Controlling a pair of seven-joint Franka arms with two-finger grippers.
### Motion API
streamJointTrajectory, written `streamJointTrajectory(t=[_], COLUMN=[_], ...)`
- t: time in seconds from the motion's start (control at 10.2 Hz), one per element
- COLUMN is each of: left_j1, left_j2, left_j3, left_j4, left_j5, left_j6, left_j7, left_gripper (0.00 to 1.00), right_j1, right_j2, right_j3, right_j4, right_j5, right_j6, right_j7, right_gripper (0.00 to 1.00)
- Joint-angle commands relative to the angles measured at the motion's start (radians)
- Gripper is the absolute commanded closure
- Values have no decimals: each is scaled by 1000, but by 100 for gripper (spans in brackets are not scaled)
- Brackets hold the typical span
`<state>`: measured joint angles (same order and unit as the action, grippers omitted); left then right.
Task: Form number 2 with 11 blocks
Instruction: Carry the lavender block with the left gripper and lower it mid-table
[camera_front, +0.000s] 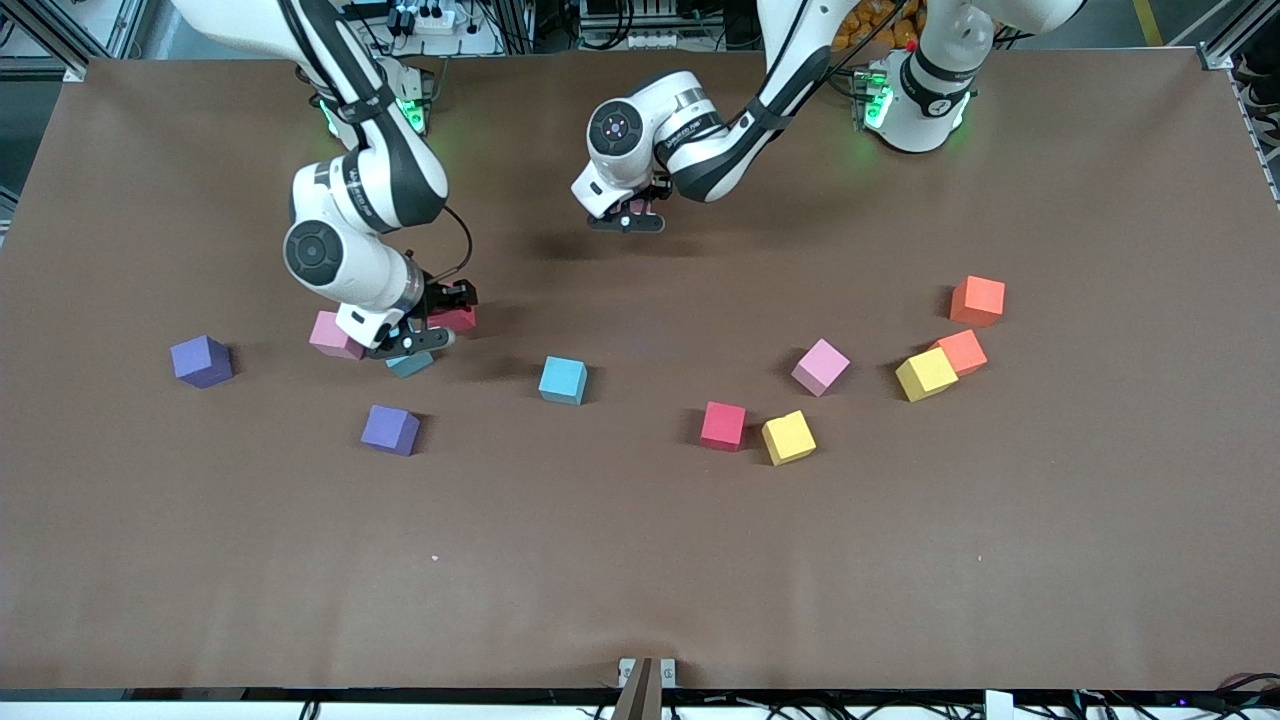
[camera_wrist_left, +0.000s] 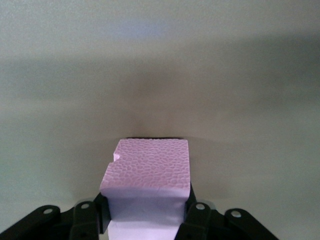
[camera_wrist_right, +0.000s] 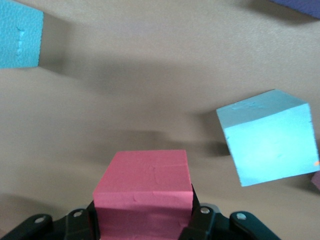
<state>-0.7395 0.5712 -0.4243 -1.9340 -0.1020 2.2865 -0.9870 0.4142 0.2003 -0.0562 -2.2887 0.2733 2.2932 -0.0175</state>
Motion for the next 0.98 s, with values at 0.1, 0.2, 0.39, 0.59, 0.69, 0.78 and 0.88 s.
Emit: streamJointTrajectory(t=[0.1, 0.2, 0.39, 0.59, 0.69, 0.78, 0.88], left_j1=[-11, -11, -11, 0, 26, 61, 110], left_j2=[-8, -7, -5, -31, -81, -138, -195], left_j3=[36, 39, 48, 48, 47, 42, 39], left_j4=[15, 15, 15, 16, 15, 15, 16], left_j5=[-18, -16, -15, -7, -7, -7, -11], left_j6=[-2, -2, -2, -4, -16, -56, -102], left_j7=[-7, -1, -7, -10, -12, -7, -2], left_gripper=[100, 100, 85, 0, 0, 0, 0], right_j1=[-9, -9, -8, -8, -8, -3, 3], right_j2=[-24, -25, -25, -25, -25, -25, -25], right_j3=[9, 9, 9, 9, 9, 9, 10], right_j4=[-17, -17, -17, -17, -17, -17, -17], right_j5=[4, 4, 1, 1, 1, 1, 0], right_j6=[-8, -8, -8, -8, -8, -8, -6], right_j7=[-22, -24, -24, -24, -24, -24, -24], right_gripper=[74, 74, 74, 73, 73, 73, 73])
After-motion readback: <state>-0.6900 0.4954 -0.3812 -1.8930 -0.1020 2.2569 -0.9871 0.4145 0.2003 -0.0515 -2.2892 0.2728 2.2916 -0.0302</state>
